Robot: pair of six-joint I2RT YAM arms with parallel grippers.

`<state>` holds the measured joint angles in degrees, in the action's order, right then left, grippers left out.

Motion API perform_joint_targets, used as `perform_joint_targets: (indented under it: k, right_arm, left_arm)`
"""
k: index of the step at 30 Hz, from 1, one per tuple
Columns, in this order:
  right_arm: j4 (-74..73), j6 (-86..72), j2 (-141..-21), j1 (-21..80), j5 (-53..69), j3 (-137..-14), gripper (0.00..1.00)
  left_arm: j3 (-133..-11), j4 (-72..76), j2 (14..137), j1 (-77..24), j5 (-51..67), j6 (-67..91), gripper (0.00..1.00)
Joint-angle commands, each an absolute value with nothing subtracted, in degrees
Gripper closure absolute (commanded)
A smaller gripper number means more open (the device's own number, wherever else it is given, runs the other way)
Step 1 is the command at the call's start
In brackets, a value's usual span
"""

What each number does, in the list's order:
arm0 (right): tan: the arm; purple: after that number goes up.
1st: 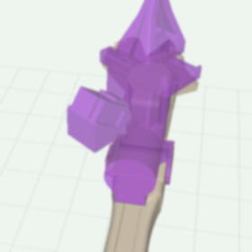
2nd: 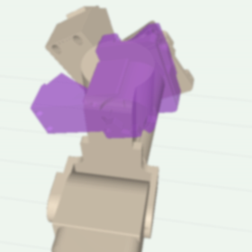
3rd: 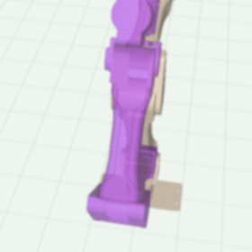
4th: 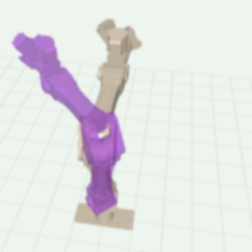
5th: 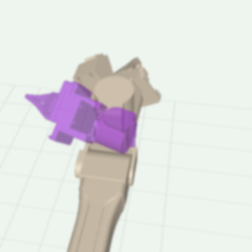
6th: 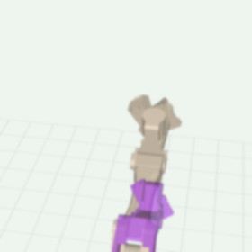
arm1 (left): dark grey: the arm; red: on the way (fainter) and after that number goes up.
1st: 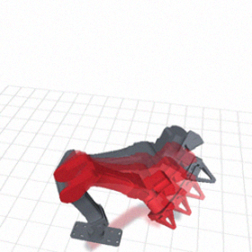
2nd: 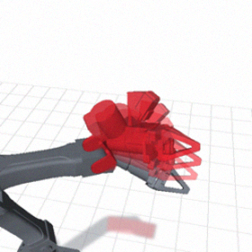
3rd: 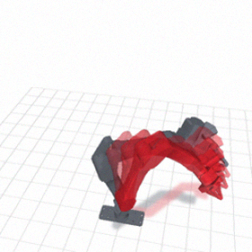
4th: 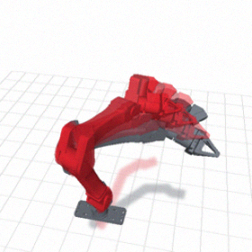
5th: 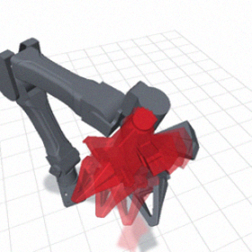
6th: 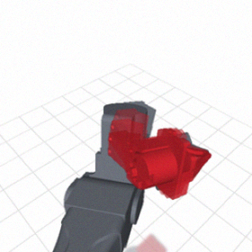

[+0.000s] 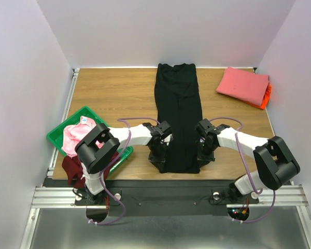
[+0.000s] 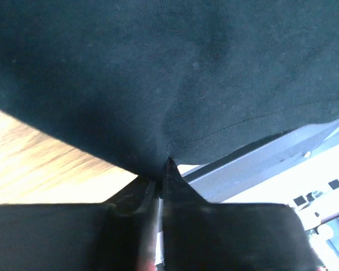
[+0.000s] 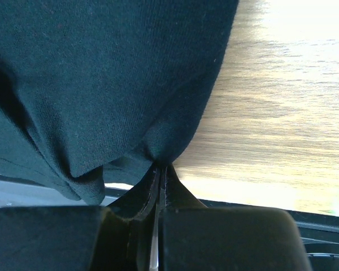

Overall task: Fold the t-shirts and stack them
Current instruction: Fold the tshirt

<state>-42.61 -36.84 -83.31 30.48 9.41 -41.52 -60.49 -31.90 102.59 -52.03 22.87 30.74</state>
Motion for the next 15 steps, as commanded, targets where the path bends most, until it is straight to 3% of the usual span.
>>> perform_joint_targets:
  k: [1,15]
  right_arm:
    - [-41.48,-35.95,-83.59,31.29,8.26,-39.29,1.00]
    - [-46.84,-39.81,-78.66,31.38,8.09,-49.29,1.00]
  left_arm:
    - [-61.17,-33.22,102.75,-52.73,21.18,30.33,0.98]
    - [-73.82,-41.92,100.11,-48.52,15.73,24.35,1.00]
